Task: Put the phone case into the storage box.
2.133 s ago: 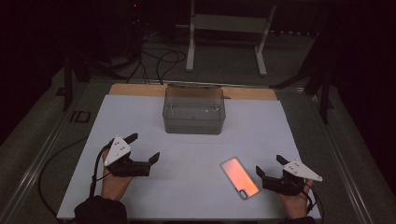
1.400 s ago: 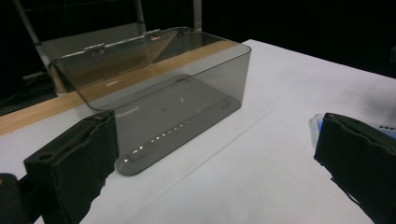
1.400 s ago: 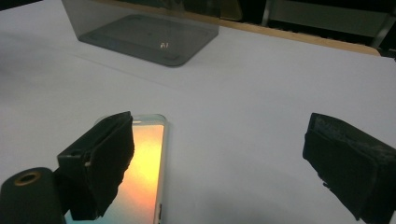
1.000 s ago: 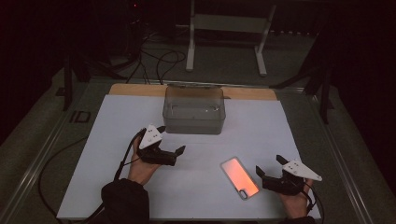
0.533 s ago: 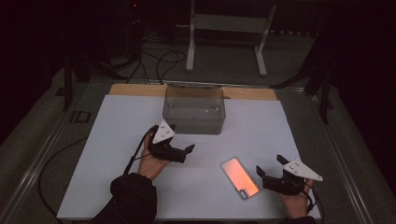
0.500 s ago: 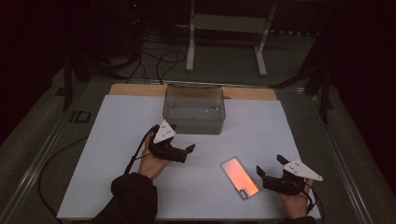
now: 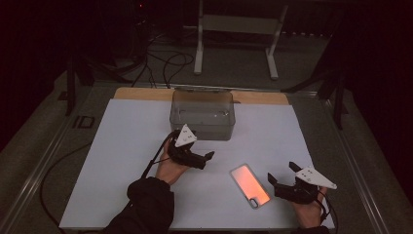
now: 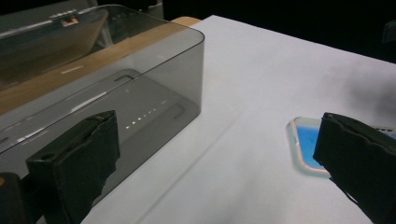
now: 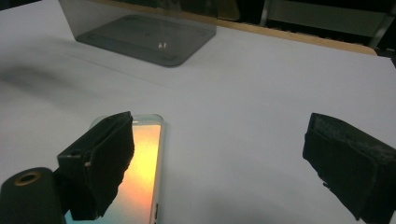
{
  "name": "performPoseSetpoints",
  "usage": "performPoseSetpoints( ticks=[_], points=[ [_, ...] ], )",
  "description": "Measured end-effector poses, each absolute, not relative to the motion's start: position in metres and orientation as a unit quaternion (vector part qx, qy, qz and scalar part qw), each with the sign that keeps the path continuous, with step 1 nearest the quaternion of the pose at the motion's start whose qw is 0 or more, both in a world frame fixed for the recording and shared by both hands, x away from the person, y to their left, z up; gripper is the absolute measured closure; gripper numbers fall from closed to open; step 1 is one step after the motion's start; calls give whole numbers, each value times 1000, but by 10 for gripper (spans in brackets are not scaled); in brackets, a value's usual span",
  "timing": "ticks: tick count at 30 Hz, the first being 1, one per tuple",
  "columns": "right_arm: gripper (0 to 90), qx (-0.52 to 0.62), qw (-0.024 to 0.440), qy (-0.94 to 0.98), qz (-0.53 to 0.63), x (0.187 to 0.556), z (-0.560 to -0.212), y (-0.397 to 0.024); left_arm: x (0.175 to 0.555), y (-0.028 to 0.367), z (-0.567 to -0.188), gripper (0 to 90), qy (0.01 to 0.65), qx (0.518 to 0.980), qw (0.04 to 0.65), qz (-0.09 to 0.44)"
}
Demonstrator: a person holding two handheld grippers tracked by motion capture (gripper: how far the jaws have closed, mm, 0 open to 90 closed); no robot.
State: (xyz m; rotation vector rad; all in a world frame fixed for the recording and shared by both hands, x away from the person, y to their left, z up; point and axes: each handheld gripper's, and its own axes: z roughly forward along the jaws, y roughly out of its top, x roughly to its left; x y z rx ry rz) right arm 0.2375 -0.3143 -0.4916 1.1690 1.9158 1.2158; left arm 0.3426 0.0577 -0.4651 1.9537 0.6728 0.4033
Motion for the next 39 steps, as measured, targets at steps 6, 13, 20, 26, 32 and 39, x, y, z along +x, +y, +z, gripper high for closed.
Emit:
performPoseSetpoints(
  ticks=[6,13,20,26,32,39],
  points=[
    [91,440,290,717,456,237,-491,-315,347,47,-469,15,276,812,489,157],
    [91,439,291,718,455,237,-491,-316,350,36,-474,28,274,821,480,144],
    [91,440,291,716,457,237,-491,-316,353,25,-479,31,273,829,471,132],
    [91,440,292,717,455,237,-491,-316,354,15,-480,44,268,835,464,127],
    [91,441,290,717,455,237,-491,-316,356,2,-485,56,265,844,453,109],
    [92,441,290,716,456,237,-491,-316,357,-7,-491,66,268,852,439,98]
  ],
)
